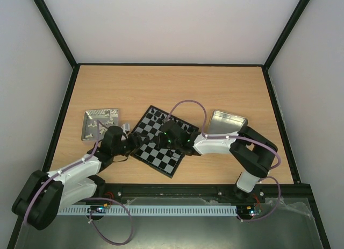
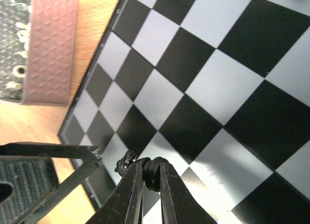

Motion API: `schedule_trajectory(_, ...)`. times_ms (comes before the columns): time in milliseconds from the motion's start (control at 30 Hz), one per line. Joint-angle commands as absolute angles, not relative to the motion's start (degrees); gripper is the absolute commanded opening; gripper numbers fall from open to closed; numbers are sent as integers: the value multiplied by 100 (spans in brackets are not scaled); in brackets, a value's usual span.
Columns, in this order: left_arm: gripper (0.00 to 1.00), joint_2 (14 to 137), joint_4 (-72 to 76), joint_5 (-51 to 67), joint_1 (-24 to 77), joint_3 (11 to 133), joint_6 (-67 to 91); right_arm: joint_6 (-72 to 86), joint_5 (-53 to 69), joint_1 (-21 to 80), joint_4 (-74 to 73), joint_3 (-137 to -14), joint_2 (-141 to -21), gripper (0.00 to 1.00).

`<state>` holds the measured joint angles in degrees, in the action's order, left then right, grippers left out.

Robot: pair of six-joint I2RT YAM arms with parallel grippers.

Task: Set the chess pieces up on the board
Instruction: Place the chess piece on the chessboard.

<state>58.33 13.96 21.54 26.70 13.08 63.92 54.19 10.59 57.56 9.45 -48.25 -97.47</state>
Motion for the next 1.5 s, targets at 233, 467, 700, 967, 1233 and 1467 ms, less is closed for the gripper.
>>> schedule_trajectory(233, 45, 5969, 2382, 2754, 2632, 1230, 6127, 5511, 2181, 5580, 1737, -4584, -9321, 10)
schedule_trajectory(467, 28, 5919, 2153, 2683, 2639, 1239, 5940, 5593, 2259, 5529, 1790, -4518, -9294, 10)
schedule_trajectory(700, 12, 5855, 2026, 2606, 2637, 1269, 5884, 5664, 2284, 5514, 1810, -4509, -9257, 10)
schedule_trajectory(967, 2, 5843, 1553, 2420, 2638, 1518, 5597, 5653, 1915, 5502, 1475, -4610, -9061, 22)
schedule_trajectory(1233, 2, 6186, -673, 1297, 2674, 3094, 4289, 5381, -725, 5500, -406, -4928, -7931, 44)
schedule_trajectory(1467, 2, 7552, -2130, 113, 3141, 5111, 3365, 5548, -2331, 5494, -1391, -4719, -6898, 47)
